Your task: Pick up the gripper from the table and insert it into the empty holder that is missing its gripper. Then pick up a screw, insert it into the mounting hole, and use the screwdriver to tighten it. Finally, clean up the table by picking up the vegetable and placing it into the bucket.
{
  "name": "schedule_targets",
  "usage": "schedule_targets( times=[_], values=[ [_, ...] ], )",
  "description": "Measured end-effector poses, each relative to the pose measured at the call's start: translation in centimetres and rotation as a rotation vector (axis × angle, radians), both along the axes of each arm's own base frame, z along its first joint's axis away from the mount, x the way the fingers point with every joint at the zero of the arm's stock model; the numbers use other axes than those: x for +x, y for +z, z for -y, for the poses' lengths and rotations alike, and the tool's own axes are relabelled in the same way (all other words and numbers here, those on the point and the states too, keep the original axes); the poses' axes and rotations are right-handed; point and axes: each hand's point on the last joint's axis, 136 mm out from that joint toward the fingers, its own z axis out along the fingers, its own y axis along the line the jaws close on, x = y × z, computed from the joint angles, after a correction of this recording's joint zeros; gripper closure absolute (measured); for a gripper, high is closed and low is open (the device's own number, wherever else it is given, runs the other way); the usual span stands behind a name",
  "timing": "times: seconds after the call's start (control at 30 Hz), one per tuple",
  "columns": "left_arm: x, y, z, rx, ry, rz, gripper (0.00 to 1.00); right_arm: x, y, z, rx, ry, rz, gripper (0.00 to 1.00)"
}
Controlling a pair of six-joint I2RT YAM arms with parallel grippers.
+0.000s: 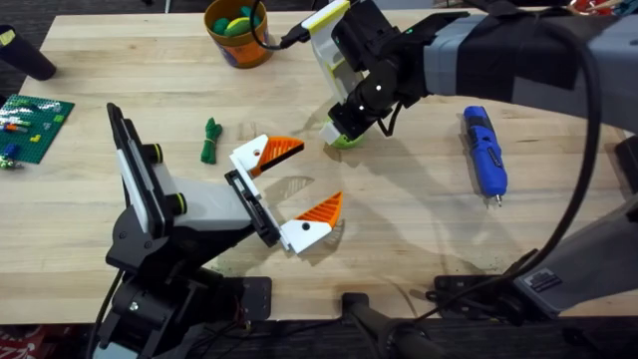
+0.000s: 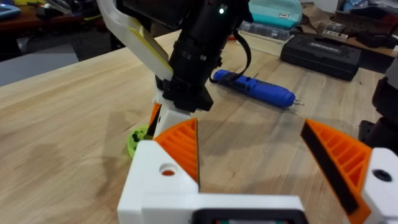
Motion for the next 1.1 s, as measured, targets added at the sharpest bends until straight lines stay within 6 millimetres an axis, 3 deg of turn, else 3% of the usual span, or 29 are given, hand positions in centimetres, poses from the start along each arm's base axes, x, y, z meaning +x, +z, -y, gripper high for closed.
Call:
schedule_targets(
  times=[0.33,0.67,1.1],
  values=[
    [0.0,0.0,0.0,-0.001,0.0,0.001,0.014,0.0,0.0,0.0,0.001,-0.001,0.0,0.628],
    [0.0,0.0,0.0,-0.001,0.0,0.001,0.014,2.2,1.2,-1.5,0.068,-0.001,0.096,0.628],
    [0.0,0.0,0.0,-0.001,0.0,0.001,0.014,2.9,0.8,-1.7,0.069,-0.007,0.114,0.628]
  ],
)
